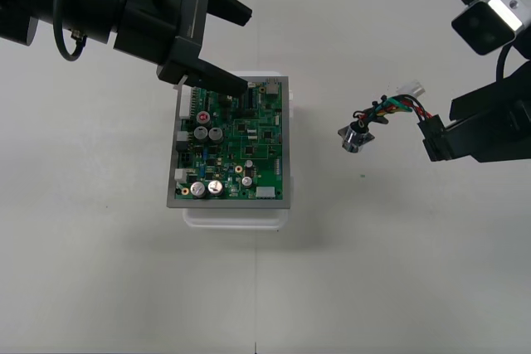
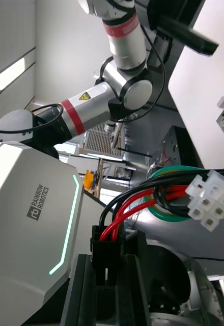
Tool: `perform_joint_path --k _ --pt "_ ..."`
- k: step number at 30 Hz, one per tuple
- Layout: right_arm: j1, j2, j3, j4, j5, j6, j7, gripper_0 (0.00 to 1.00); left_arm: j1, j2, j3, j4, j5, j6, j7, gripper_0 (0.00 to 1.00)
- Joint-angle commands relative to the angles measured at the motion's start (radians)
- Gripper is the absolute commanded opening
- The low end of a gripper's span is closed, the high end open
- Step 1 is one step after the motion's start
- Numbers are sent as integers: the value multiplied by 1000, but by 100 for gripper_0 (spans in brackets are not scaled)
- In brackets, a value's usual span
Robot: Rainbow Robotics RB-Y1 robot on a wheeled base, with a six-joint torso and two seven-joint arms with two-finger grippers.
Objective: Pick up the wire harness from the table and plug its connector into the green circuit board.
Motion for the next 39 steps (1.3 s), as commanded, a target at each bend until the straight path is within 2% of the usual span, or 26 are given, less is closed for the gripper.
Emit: perform_joint_path --k 1,11,16,26,39 --pt "4 -49 29 -4 -24 1 -8 0 -38 -25 -19 -18 0 -26 32 100" --pt "4 -50 67 -84 -58 1 -58 0 -55 11 -19 -15 95 -26 43 100" --pt "-15 -50 130 -88 -81 1 -64 0 -55 56 -19 -15 164 -26 40 100" --pt "-119 -50 234 -58 -94 1 -64 0 -52 142 -19 52 314 -26 9 100" --pt "-270 -15 378 11 -127 1 -64 0 34 298 -17 55 491 -26 -142 100"
